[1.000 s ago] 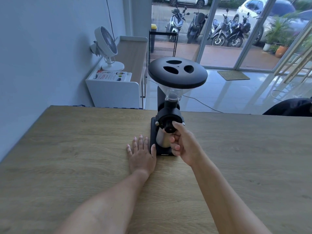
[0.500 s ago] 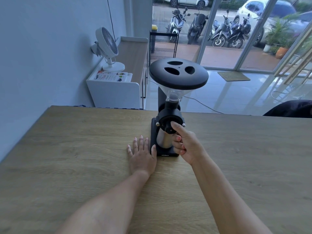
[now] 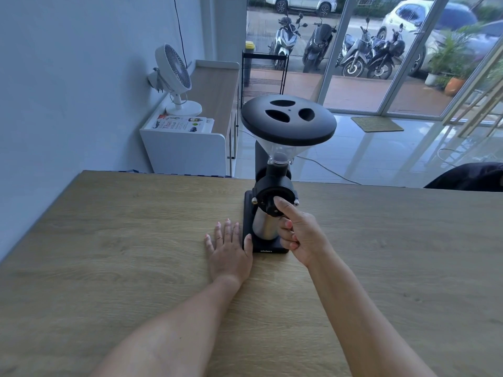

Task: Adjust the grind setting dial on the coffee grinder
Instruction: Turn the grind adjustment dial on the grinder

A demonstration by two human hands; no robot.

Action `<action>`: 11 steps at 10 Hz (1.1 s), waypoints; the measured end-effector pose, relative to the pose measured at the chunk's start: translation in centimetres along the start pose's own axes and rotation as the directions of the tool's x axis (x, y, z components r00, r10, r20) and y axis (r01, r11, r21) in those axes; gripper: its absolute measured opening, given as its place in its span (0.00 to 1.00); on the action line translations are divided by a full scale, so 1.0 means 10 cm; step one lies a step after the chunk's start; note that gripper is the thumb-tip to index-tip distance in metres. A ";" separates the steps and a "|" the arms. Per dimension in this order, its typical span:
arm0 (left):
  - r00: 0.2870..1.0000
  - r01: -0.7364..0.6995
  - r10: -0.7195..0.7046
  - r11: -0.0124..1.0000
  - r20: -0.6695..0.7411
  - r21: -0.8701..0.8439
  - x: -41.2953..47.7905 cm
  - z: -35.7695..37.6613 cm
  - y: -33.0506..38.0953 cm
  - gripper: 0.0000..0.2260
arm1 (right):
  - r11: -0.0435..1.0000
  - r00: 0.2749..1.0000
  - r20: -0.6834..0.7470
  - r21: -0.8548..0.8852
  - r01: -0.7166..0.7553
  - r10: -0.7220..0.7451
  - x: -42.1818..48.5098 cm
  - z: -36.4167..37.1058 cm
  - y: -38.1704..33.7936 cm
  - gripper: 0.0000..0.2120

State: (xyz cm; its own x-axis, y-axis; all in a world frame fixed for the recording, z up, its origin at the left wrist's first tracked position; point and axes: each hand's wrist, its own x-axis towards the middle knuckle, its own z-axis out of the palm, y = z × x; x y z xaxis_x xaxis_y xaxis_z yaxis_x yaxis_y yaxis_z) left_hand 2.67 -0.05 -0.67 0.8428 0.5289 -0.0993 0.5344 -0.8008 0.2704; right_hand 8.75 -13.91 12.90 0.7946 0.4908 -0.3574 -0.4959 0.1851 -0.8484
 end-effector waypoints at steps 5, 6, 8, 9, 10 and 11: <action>1.000 -0.004 0.004 1.000 0.005 -0.006 -0.01 -0.02 0.00 0.29 | 1.000 1.000 -0.023 0.007 0.004 -0.004 0.00 0.03 0.01 0.19; 1.000 -0.003 0.003 1.000 0.005 0.004 -0.01 -0.02 0.00 0.29 | 1.000 1.000 -0.027 0.004 0.004 -0.004 0.00 0.03 0.01 0.19; 1.000 -0.005 0.005 1.000 0.006 0.008 -0.01 -0.02 0.00 0.29 | 1.000 1.000 -0.024 -0.013 0.004 -0.004 0.00 0.04 0.01 0.22; 1.000 -0.005 0.005 1.000 0.005 0.007 -0.01 -0.02 0.00 0.29 | 1.000 1.000 -0.018 -0.014 0.006 -0.006 0.00 0.04 0.01 0.22; 1.000 -0.002 0.002 1.000 0.006 0.008 0.00 -0.02 0.00 0.29 | 1.000 1.000 -0.020 -0.017 0.008 -0.008 0.00 0.04 0.01 0.23; 1.000 0.001 -0.001 1.000 0.005 0.004 0.00 -0.02 0.01 0.29 | 1.000 1.000 -0.028 -0.031 0.001 -0.002 0.01 0.04 0.02 0.24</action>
State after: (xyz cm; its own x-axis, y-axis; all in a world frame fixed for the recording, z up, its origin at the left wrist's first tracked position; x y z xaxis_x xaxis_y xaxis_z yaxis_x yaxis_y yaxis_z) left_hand 2.66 -0.09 -0.49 0.8425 0.5285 -0.1042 0.5356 -0.8013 0.2667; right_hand 8.57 -13.52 12.83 0.8049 0.4664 -0.3668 -0.4844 0.1594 -0.8602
